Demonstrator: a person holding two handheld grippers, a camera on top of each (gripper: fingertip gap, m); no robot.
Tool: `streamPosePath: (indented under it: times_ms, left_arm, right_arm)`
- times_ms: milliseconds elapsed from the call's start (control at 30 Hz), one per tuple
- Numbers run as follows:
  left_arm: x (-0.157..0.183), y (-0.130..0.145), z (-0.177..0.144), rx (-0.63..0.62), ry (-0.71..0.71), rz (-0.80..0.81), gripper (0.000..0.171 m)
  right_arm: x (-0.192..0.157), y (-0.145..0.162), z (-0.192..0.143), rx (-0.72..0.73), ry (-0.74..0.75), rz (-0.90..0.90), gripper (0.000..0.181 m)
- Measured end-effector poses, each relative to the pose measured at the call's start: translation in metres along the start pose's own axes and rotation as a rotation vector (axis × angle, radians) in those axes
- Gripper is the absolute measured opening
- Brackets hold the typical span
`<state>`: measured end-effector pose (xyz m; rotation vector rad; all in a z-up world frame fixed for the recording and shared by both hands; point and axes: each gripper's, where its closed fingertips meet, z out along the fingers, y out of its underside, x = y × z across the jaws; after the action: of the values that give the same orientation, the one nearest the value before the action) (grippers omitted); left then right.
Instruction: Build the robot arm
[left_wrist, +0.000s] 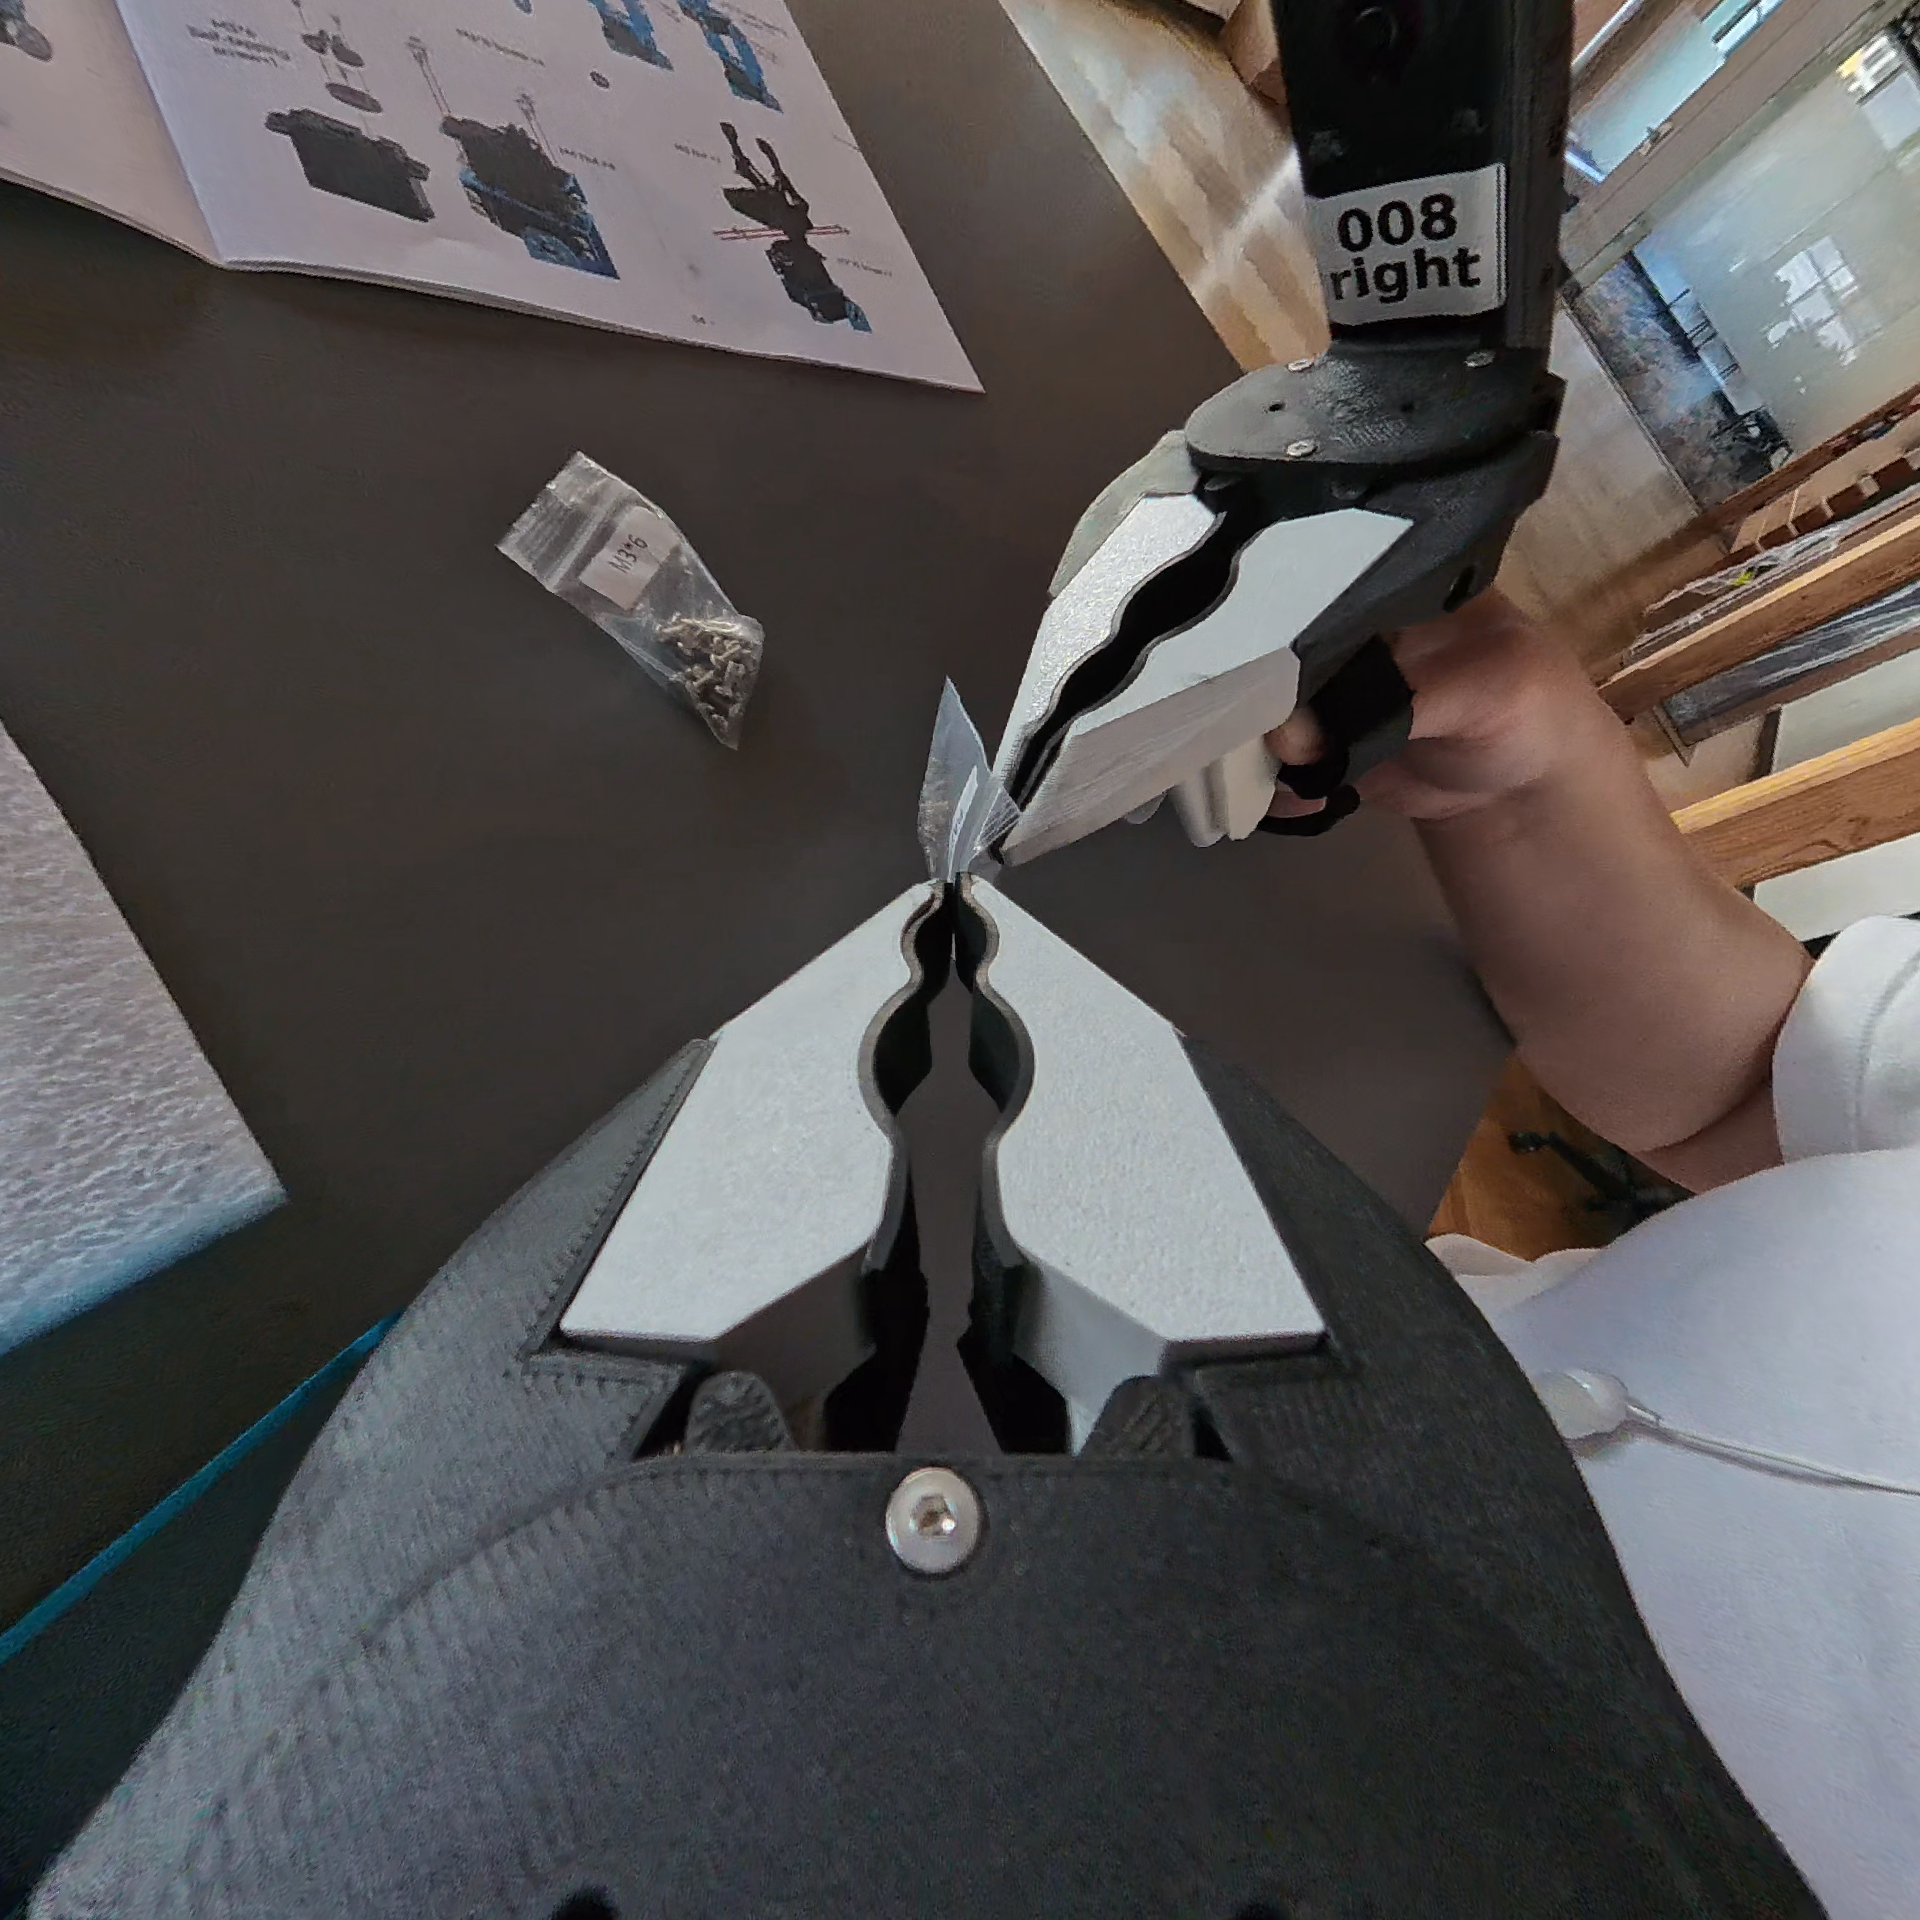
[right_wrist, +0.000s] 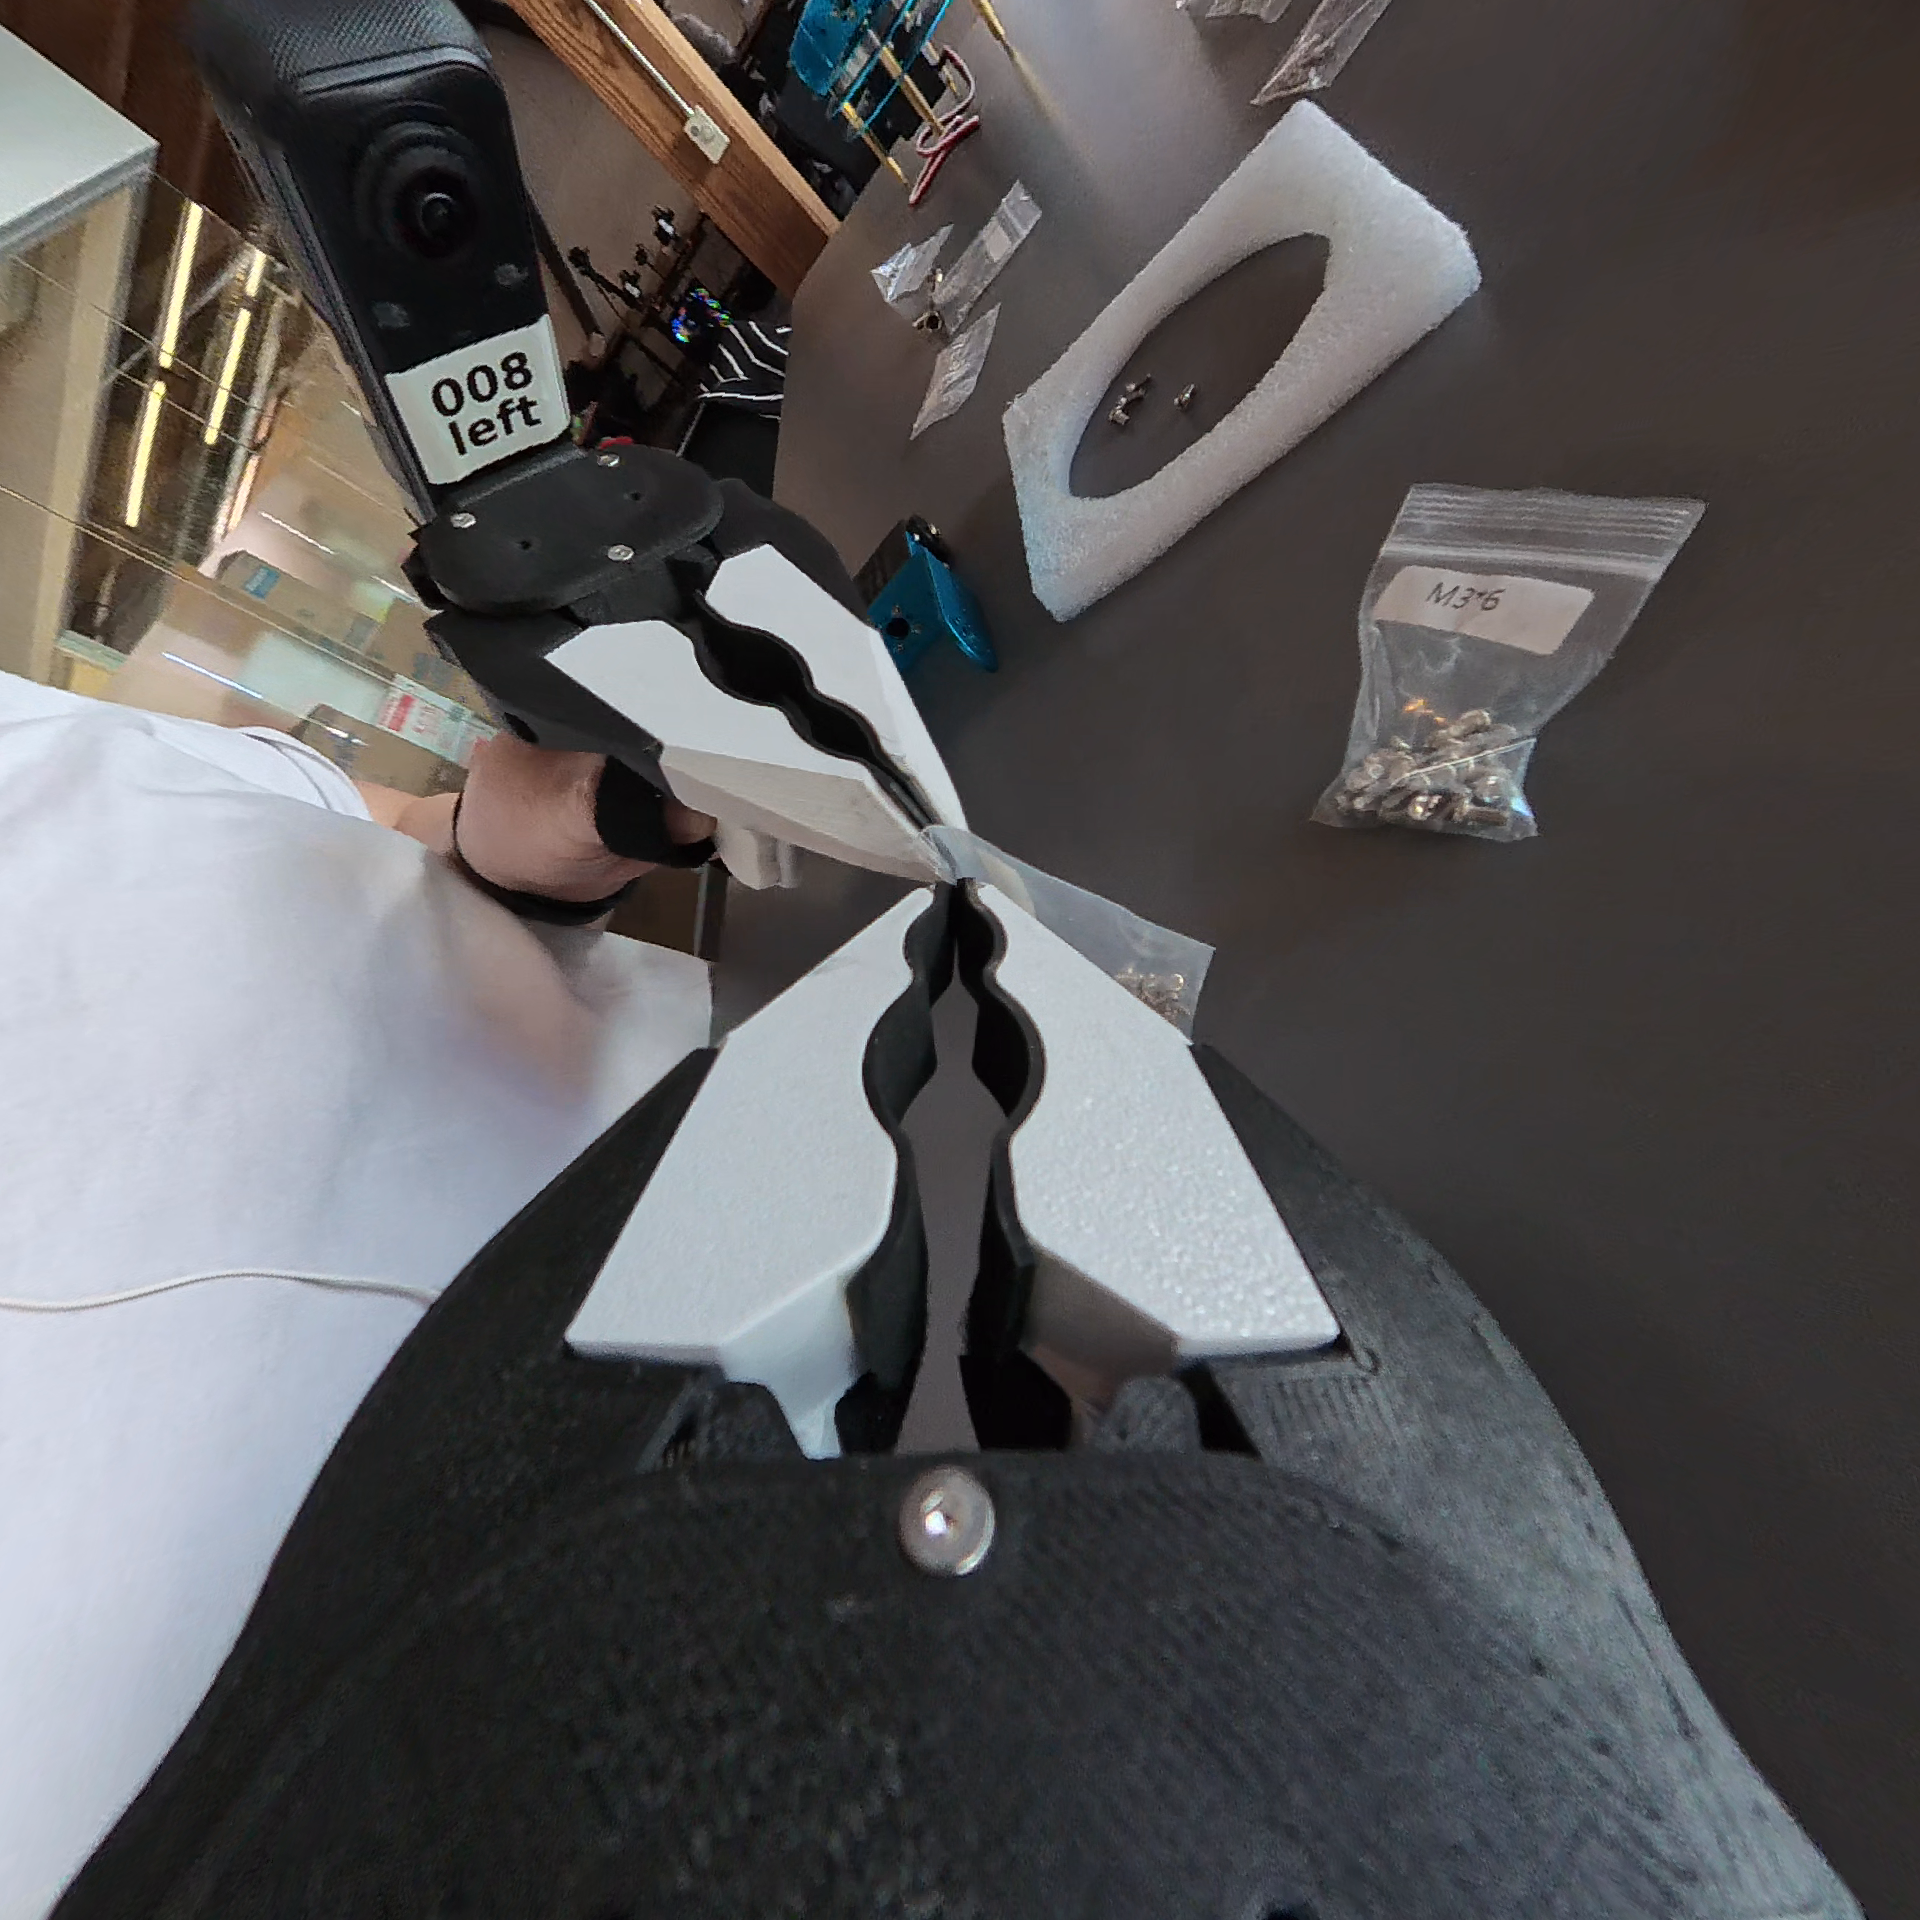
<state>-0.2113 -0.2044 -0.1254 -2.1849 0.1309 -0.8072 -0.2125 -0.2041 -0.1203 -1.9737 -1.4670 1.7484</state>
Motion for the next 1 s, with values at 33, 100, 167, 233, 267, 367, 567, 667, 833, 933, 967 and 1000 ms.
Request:
streamPosePath:
  times_ms: [33, 100, 167, 233, 267, 367, 567, 667, 833, 933, 967, 1000]
  left_arm:
    - [-0.001, 0.0, 0.0, 0.001, -0.013, 0.006, 0.0]
    - [-0.002, -0.001, 0.0, 0.001, -0.048, 0.034, 0.0]
    - [-0.001, -0.004, -0.001, 0.018, -0.056, 0.046, 0.0]
    - [0.003, -0.008, -0.002, 0.04, -0.03, 0.021, 0.0]
    - [0.005, -0.008, -0.002, 0.042, -0.022, 0.012, 0.0]
    - [0.01, -0.012, -0.001, 0.067, -0.018, 0.012, 0.0]
    - [0.011, -0.012, -0.001, 0.056, -0.066, 0.079, 0.0]
    - [0.011, -0.012, 0.0, 0.046, -0.108, 0.145, 0.0]
    - [0.011, -0.015, 0.0, 0.042, -0.121, 0.172, 0.0]
    - [0.01, -0.014, 0.001, 0.035, -0.123, 0.17, 0.0]
    - [0.01, -0.014, 0.002, 0.036, -0.123, 0.169, 0.0]
    - [0.01, -0.014, 0.002, 0.039, -0.122, 0.168, 0.0]
  right_arm:
    - [0.001, 0.0, 0.0, 0.002, 0.014, -0.009, 0.0]
    - [0.0, -0.001, 0.001, 0.007, 0.023, -0.017, 0.0]
    - [0.0, -0.005, 0.0, 0.036, 0.006, 0.003, 0.0]
    - [-0.004, -0.009, 0.0, 0.068, -0.024, 0.017, 0.0]
    - [-0.005, -0.01, 0.0, 0.075, -0.022, 0.01, 0.0]
    - [-0.006, -0.014, -0.002, 0.092, -0.002, -0.007, 0.001]
    - [-0.002, -0.014, -0.003, 0.092, 0.044, 0.003, 0.011]
    - [-0.005, -0.016, -0.003, 0.119, -0.009, 0.077, 0.009]
    - [-0.007, -0.018, -0.004, 0.134, -0.021, 0.088, 0.008]
    - [-0.004, -0.017, -0.004, 0.128, 0.0, 0.074, 0.008]
    - [-0.004, -0.017, -0.004, 0.128, -0.006, 0.079, 0.008]
    - [-0.004, -0.017, -0.004, 0.128, -0.014, 0.088, 0.006]
